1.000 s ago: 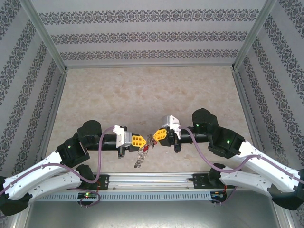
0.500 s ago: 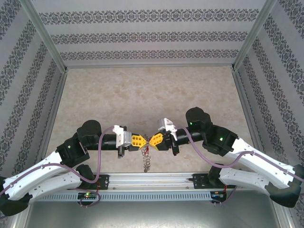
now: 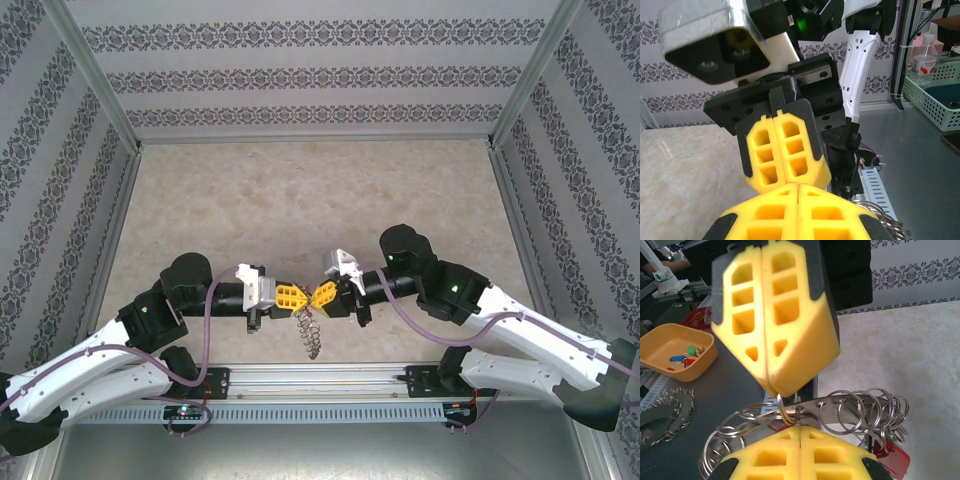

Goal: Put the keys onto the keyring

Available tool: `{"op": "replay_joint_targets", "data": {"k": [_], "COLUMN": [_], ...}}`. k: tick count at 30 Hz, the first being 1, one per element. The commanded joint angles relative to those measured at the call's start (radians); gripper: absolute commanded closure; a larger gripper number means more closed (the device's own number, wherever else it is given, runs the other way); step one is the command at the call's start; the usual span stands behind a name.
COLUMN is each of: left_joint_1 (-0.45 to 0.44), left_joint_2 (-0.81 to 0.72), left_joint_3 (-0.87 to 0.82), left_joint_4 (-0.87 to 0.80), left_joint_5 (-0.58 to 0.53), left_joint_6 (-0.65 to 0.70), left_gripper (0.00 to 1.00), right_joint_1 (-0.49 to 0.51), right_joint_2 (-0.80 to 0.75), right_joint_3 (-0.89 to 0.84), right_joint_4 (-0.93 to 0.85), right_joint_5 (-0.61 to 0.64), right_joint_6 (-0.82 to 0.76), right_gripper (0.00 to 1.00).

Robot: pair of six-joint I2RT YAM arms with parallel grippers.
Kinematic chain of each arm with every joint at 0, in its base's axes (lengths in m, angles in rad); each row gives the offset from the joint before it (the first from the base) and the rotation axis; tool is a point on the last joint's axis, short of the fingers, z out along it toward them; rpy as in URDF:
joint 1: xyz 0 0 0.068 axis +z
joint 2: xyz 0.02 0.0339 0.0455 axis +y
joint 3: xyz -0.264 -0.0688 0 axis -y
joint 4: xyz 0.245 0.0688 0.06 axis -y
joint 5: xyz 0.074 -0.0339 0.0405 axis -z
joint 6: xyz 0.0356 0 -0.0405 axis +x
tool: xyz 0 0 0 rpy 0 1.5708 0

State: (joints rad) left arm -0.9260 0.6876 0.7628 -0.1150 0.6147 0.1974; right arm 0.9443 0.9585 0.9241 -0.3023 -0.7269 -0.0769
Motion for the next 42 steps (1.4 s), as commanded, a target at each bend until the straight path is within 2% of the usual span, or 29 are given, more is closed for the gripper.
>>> {"op": "replay_joint_targets", "data": {"k": [1, 7, 12, 16, 19, 22, 27, 37, 42], "left_joint_1": [0.015, 0.017, 0.022, 0.027, 0.029, 0.029, 0.030, 0.032, 0.033], "left_joint_2": [-0.019, -0.019, -0.028, -0.025, -0.020, -0.018, -0.016, -0.005, -0.008], "left_joint_3": [-0.004, -0.004, -0.003, -0.002, -0.004, -0.008, -0.008, -0.010, -0.015], "left_joint_4": [0.107, 0.109, 0.100, 0.108, 0.118, 0.130, 0.136, 0.168, 0.175], "left_joint_5": [0.026, 0.027, 0.025, 0.032, 0.041, 0.048, 0.058, 0.073, 0.074], "left_joint_6": [-0.021, -0.022, -0.020, -0.023, -0.027, -0.036, -0.044, -0.062, -0.066], "left_gripper": [1.00, 1.00, 1.00, 1.00, 1.00, 1.00, 1.00, 1.00, 1.00], "right_joint_1": [-0.001, -0.002, -0.004, -0.001, 0.000, 0.001, 0.019, 0.069, 0.076], "right_joint_2": [0.002, 0.007, -0.054, -0.139, -0.221, -0.289, -0.280, -0.219, -0.189], "right_joint_3": [-0.024, -0.021, -0.044, -0.076, -0.142, -0.235, -0.286, -0.297, -0.300], "right_joint_4": [0.027, 0.042, 0.049, 0.060, 0.117, 0.271, 0.413, 0.581, 0.597], "right_joint_5": [-0.017, -0.027, 0.029, 0.179, 0.296, 0.254, 0.199, 0.175, 0.138], "right_joint_6": [-0.011, -0.008, 0.003, 0.006, -0.001, 0.046, 0.081, 0.092, 0.102], "right_gripper": [1.00, 1.00, 0.99, 0.91, 0.77, 0.63, 0.55, 0.51, 0.56]}}
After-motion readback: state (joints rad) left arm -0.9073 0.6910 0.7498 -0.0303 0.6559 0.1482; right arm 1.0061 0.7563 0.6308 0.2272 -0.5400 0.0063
